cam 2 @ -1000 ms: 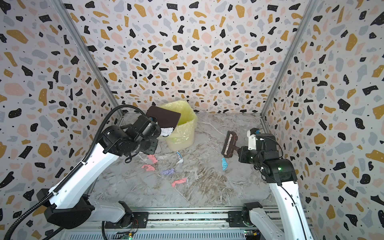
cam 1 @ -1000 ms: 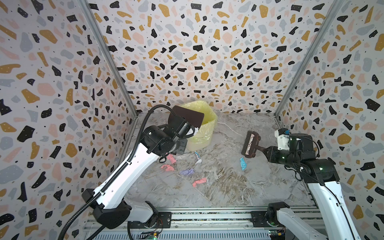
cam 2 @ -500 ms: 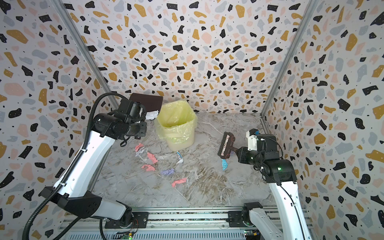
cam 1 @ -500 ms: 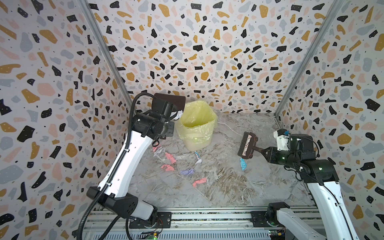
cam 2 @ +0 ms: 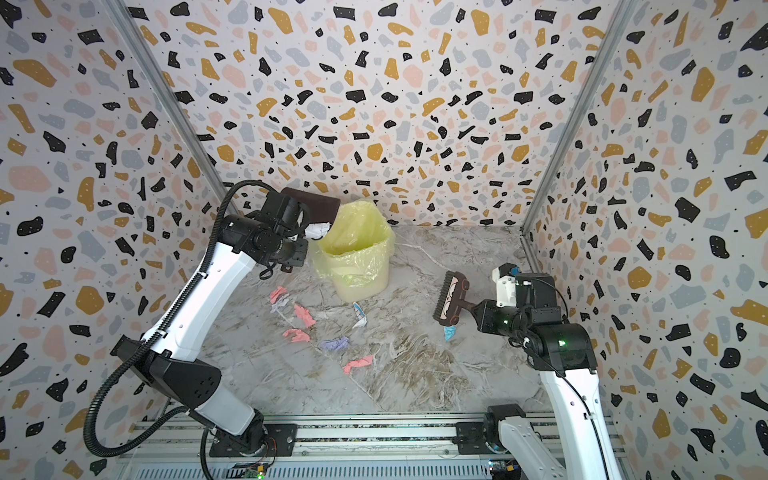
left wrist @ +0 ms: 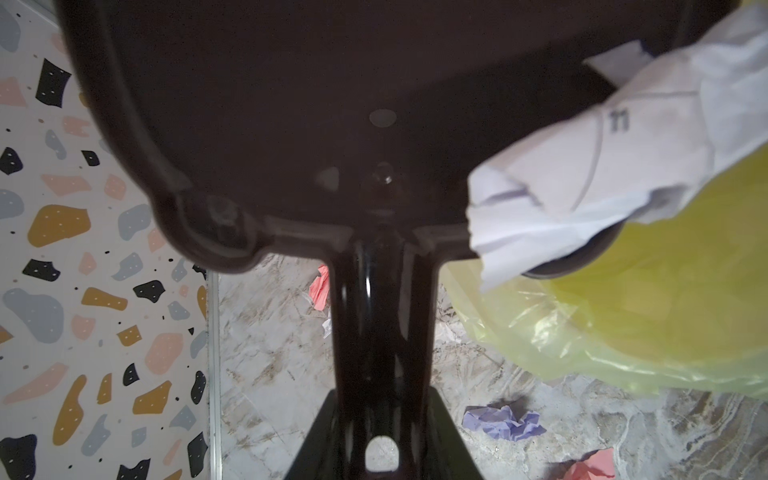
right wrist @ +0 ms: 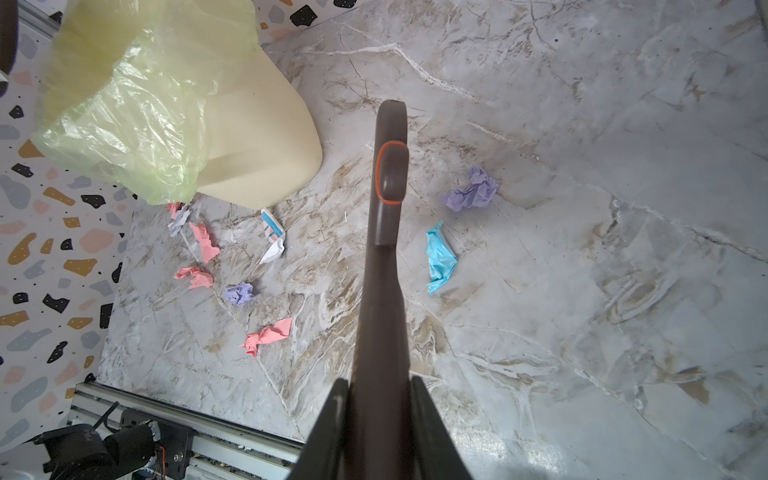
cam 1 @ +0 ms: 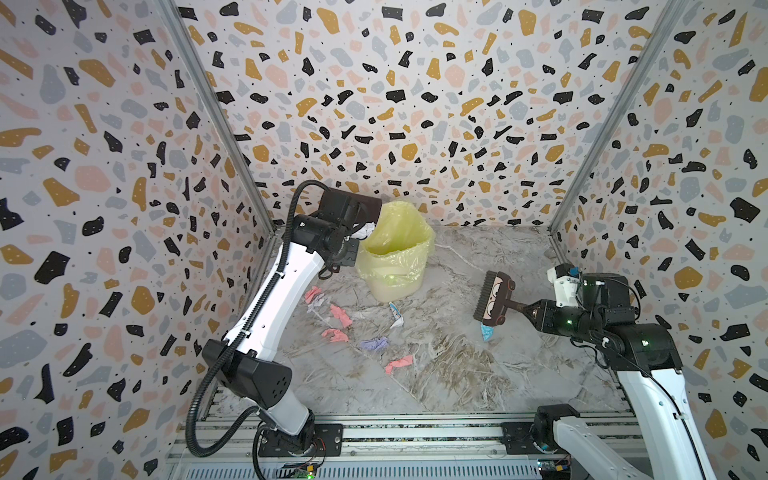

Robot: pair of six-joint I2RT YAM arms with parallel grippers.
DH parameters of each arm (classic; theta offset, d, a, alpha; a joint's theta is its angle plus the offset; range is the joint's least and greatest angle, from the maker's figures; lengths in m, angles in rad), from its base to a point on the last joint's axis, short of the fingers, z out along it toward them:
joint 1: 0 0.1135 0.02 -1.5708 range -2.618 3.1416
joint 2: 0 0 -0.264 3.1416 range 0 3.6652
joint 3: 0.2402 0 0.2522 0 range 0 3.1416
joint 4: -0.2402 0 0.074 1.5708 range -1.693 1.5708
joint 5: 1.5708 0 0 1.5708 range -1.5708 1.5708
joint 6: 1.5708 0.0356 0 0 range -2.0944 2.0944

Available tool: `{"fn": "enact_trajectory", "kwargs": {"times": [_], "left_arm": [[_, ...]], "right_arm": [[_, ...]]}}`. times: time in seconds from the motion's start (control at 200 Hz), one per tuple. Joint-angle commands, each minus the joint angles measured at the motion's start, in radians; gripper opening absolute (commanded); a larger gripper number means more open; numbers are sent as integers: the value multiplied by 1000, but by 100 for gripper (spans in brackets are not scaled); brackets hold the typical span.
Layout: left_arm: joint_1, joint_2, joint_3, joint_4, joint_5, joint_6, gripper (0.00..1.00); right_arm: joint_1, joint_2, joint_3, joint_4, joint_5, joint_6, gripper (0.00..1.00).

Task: Sweep away the paper scraps from the table
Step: 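Carry the dustpan with the left gripper up over the yellow bin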

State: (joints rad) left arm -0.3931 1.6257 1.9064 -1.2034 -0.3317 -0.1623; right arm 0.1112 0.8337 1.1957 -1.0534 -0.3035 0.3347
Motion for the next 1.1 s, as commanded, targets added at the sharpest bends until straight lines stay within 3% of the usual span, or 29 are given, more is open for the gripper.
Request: {"fn": "enact_trajectory", "kwargs": {"times": [0.0,0.656,0.871,1.091], "left_arm": [[1,16,30,-3,-53,32,0],[-116,135,143,-51,-295,171,0],[-147,123,115,-31,-428,307,0],[-274,121,18,58,-674,549,0]], "right_arm": [[-4,-5,22,2,-29,-4,0],[-15,6,0,-32,-68,-20,0],[-15,3,-8,-49,-69,-21,0],[-15,12,-19,-54,-82,-31,0]]}}
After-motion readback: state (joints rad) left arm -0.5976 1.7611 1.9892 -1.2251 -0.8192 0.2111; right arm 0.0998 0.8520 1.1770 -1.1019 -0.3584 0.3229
